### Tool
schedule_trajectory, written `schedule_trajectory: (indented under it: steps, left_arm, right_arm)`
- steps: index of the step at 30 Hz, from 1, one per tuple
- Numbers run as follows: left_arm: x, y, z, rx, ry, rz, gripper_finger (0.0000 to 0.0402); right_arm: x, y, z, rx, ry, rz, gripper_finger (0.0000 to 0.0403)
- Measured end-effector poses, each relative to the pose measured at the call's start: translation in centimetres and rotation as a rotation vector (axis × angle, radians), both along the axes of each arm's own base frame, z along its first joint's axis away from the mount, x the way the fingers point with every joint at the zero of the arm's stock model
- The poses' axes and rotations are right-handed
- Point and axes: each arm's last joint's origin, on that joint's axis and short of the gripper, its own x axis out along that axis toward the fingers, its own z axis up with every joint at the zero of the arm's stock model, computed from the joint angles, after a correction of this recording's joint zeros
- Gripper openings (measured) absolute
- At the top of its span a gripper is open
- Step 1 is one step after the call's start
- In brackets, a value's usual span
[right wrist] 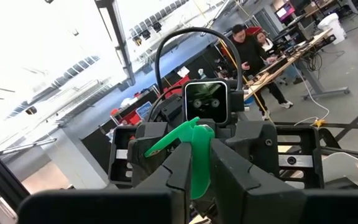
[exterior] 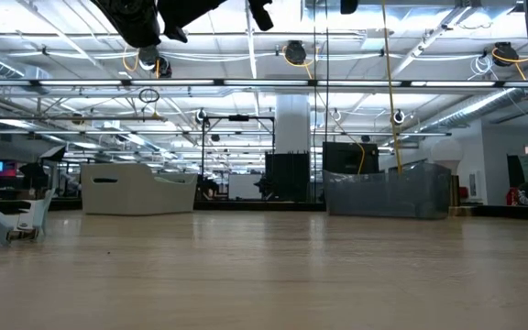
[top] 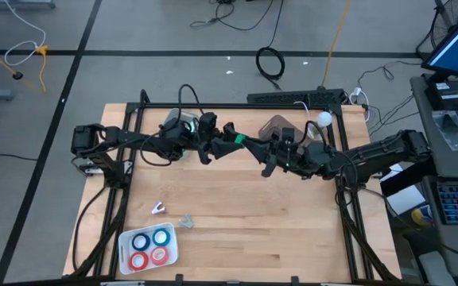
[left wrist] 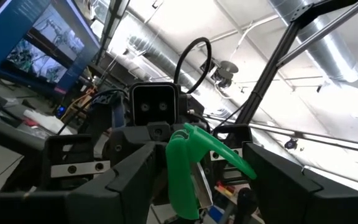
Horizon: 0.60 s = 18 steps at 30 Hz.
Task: Pick and place Stapler, Stapler remover, tape
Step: Put the green stapler into the gray bin
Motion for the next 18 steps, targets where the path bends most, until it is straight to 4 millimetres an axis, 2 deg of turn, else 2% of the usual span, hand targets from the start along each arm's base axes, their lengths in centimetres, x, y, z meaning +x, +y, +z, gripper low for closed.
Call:
schedule_trajectory:
  steps: [8,18]
  left_arm:
    - [-0.08,-0.02,0.12,-0.01,-0.011,-0.017,0.0234]
    - [-0.09,0.01,0.14,-0.019,-0.01,-0.02,0.0234]
  right_arm:
    - [0.03,0.07,-0.01,0.0,0.0,0.01,0.0051]
    - [0.04,0.07,-0.05,-0.008,0.008,0.007,0.0051]
